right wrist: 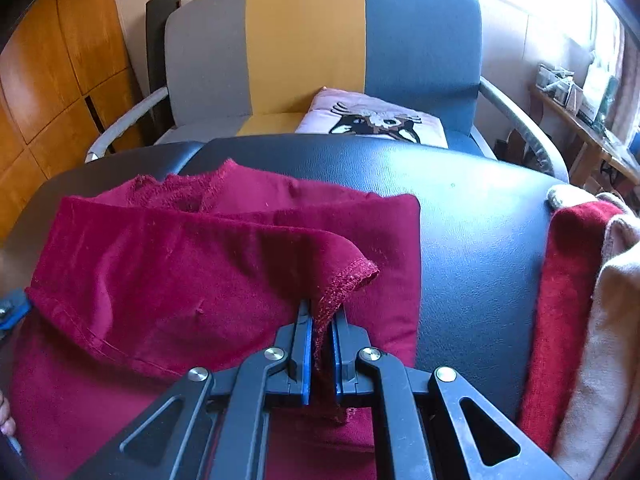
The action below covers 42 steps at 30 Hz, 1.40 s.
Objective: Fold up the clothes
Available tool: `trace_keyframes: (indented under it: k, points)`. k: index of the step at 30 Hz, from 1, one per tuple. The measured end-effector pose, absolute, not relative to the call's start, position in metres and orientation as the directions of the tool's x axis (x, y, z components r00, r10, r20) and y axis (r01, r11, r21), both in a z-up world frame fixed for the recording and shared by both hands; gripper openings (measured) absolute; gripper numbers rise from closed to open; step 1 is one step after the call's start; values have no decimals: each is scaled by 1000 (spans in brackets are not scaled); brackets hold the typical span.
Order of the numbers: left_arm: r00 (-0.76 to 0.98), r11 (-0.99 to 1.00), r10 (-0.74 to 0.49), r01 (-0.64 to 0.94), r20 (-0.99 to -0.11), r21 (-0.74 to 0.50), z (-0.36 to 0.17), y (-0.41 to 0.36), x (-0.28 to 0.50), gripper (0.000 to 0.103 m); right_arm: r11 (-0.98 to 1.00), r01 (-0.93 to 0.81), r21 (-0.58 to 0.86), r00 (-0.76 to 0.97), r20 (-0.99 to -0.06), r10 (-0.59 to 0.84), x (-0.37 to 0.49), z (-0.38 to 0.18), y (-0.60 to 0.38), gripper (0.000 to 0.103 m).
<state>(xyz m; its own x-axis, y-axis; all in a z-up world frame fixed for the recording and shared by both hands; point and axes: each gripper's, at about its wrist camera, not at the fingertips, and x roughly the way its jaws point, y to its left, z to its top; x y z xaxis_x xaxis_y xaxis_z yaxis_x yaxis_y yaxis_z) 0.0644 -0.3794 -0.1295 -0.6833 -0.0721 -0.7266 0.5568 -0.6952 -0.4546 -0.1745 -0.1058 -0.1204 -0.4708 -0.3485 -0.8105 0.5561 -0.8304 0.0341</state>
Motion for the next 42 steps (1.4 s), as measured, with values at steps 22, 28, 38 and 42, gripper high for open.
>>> trace_keyframes:
  k: [22, 28, 38, 42]
  points:
    - [-712, -868, -257, 468, -653, -168, -66, -384, -24, 29, -810, 586, 4, -533, -751, -389, -150, -117, -134, 24]
    - [-637, -868, -253, 482, -728, -120, -121, -396, -58, 29, -831, 556, -5, -562, -738, -372, -168, -135, -131, 26]
    - [-635, -850, -273, 511, -723, -127, -136, -438, -102, 33, -820, 572, 35, -565, -708, -424, -211, -142, -161, 27]
    - [-617, -850, -305, 520, -725, -85, -135, -451, -125, 33, -817, 572, 66, -555, -703, -445, -236, -142, -172, 27]
